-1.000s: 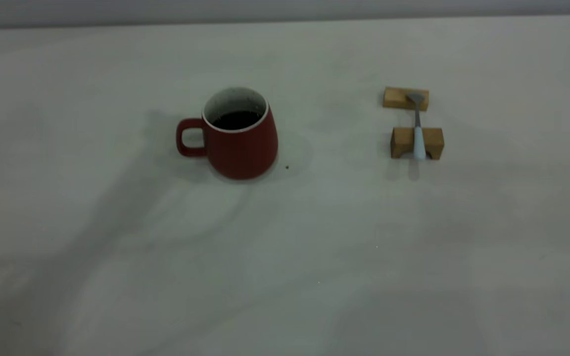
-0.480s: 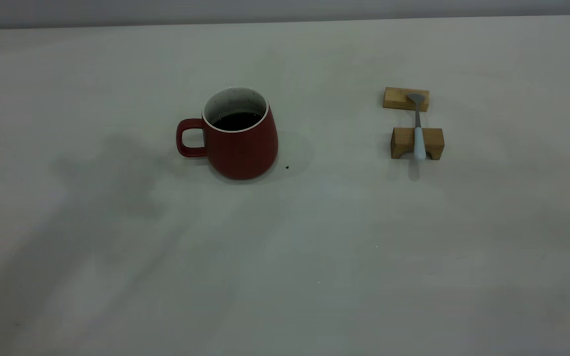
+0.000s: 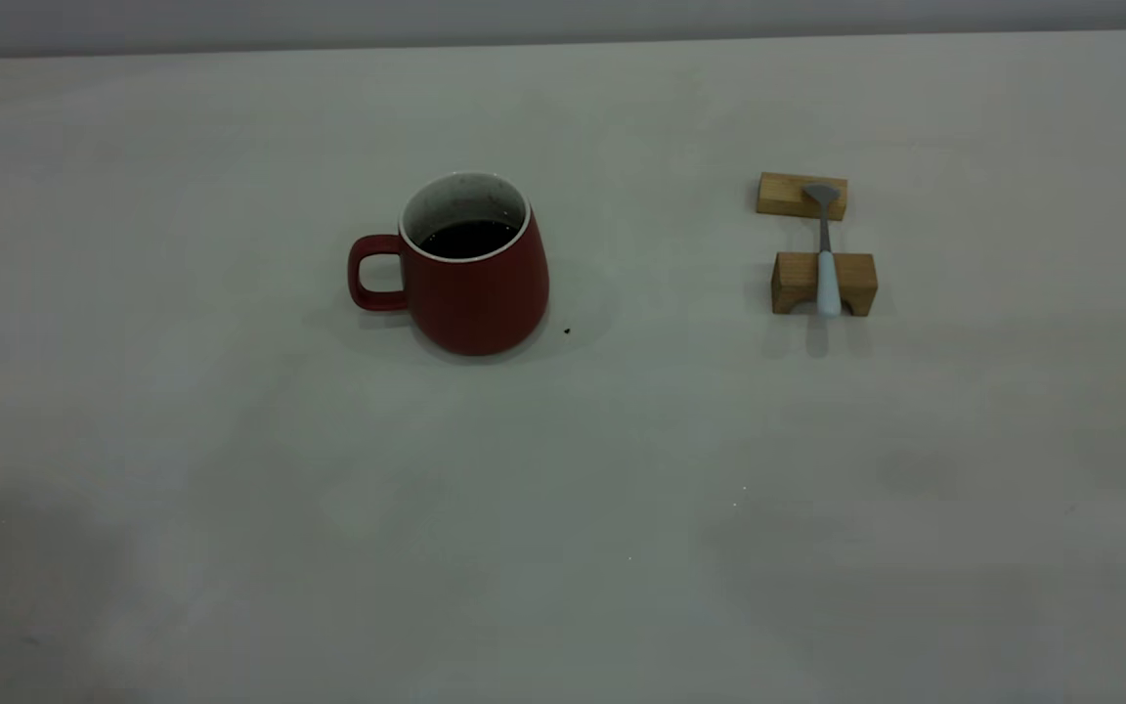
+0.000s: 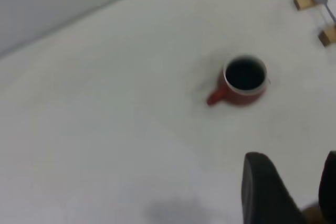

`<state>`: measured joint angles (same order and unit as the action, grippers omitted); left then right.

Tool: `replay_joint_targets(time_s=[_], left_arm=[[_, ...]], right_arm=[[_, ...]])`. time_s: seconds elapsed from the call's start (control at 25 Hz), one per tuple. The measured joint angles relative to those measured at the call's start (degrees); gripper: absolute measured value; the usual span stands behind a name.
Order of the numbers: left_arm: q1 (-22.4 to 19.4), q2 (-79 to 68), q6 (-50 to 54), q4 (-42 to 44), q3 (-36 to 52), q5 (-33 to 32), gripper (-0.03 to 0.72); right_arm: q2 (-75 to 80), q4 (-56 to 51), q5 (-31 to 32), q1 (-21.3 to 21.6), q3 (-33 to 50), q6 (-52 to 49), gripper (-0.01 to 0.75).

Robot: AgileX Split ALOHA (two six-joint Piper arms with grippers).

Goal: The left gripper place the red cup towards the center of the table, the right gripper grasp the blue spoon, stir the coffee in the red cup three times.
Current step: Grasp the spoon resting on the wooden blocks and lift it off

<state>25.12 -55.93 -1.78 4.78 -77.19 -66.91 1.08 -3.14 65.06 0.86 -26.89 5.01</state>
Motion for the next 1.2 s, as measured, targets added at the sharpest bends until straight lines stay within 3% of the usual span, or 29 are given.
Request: replay_joint_targets(time_s=[0.32,0.4,0.6,0.8,1.2], left_arm=[[-0.9,26.8,6.2,-3.3,26.7,0.0,0.330],[-4.0,30.9,6.3,-3.7,32.2,0.3,0.330],[-16.3,39.6,6.4,-3.5,43.8,4.1,0.330],[-21.8,47.5,6.4,-2.8,47.8,6.5,0.330],[-22.2,56.6,6.6,0.0,49.2,2.1,0.330]], right_arm=[[0.0,0.0,0.0,0.0,0.0,0.0,0.352],[0.0,0.0,0.0,0.0,0.0,0.0,0.352],[0.0,0.0,0.0,0.0,0.0,0.0,0.352],[0.0,0.0,0.0,0.0,0.0,0.0,0.352],[0.0,0.0,0.0,0.0,0.0,0.0,0.352]])
